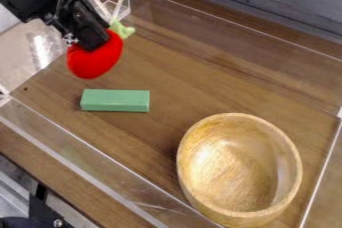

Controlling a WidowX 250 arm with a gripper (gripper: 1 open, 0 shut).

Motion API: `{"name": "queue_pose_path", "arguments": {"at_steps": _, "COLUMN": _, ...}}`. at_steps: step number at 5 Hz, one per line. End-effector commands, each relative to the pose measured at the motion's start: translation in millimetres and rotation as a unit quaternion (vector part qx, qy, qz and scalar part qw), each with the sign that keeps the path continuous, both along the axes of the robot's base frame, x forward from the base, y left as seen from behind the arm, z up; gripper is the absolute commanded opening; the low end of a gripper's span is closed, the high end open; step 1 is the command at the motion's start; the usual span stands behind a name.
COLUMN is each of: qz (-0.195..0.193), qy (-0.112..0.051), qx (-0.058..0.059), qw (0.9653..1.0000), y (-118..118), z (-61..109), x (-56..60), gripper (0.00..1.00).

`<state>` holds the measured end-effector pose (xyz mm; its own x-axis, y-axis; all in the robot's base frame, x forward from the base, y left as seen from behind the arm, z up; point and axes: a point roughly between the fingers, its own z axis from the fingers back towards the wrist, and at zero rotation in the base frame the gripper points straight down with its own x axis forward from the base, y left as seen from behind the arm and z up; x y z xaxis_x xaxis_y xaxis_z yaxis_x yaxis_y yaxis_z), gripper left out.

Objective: Move the red object to the left side of the table

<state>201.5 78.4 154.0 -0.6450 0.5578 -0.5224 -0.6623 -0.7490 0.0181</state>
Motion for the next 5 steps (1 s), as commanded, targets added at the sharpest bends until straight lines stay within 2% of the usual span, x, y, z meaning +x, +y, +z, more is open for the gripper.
{"name": "queue_pose_path", "arguments": {"at_steps": 1, "qz": 0.009, "qy": -0.01, "qx": -0.003, "qw": 0.9999, "y": -1, "z": 10.6, "x": -2.2, "gripper": 0.0}}
{"name": "queue_pose_path", "arguments": {"at_steps": 5, "qz": 0.023, "qy": 0.002, "qx": -0.05, "qw": 0.9985, "y": -15, "z": 19.3, "x": -12.3, "gripper": 0.0}}
